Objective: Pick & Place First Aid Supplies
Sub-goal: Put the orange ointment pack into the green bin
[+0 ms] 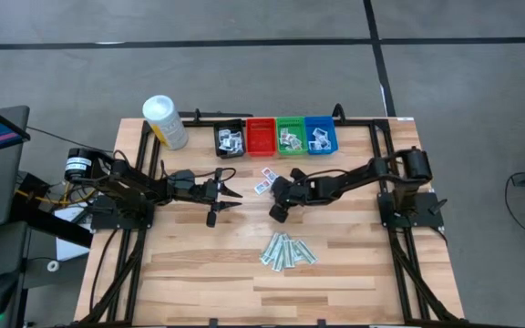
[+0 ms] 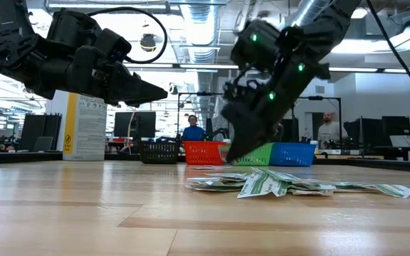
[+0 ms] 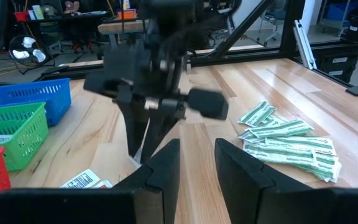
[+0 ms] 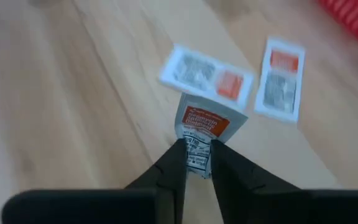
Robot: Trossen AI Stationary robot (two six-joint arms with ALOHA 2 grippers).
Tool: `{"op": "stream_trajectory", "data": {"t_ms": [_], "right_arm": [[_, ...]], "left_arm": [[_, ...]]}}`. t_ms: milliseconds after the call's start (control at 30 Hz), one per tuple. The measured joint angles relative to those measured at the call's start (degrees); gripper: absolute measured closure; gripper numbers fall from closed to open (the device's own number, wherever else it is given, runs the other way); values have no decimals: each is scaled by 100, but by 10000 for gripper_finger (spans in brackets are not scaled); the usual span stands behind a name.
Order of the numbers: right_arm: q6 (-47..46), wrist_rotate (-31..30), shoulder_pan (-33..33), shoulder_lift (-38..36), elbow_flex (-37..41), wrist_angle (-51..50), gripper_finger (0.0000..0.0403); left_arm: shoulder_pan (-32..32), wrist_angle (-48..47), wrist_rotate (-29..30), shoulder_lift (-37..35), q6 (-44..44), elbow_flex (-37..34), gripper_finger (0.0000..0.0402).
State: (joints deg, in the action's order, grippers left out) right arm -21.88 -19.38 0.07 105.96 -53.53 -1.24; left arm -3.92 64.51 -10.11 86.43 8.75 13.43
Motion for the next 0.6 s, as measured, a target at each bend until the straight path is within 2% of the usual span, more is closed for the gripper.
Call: {"op": "stream_trajectory", "data": {"t_ms": [233,400,600], "right_arm": [[271,-171,-127,-293,-11,-155,341],[612,-768,-379,-530,-20,-140,341],[1029,-1768,-852,-834,-27,-105,341]], "left_arm": [[0,-2,0,-2,-1,0,300],[0,-1,0,-2,0,0,300],[0,0,0,0,0,0,300]]}}
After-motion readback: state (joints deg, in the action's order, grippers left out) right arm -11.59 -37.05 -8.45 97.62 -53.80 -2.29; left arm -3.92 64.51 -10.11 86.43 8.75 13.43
